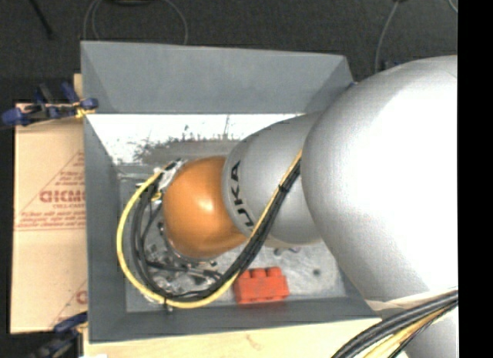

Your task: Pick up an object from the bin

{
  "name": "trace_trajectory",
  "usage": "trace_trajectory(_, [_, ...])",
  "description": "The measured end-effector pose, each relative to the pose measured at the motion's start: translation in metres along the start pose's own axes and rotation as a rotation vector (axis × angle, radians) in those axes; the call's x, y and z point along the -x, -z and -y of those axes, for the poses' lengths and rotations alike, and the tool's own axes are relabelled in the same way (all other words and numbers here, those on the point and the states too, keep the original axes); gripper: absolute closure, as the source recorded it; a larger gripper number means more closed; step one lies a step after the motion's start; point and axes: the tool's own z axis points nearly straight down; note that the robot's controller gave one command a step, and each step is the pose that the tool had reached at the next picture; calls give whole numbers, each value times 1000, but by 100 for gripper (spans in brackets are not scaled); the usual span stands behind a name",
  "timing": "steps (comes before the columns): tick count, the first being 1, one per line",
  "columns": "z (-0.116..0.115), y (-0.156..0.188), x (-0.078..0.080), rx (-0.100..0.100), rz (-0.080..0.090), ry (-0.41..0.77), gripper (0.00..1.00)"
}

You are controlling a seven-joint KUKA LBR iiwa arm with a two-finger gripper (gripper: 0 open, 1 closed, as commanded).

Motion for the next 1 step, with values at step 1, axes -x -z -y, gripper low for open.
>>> trace_trajectory(1, [2, 52, 3, -1, -17, -5, 100])
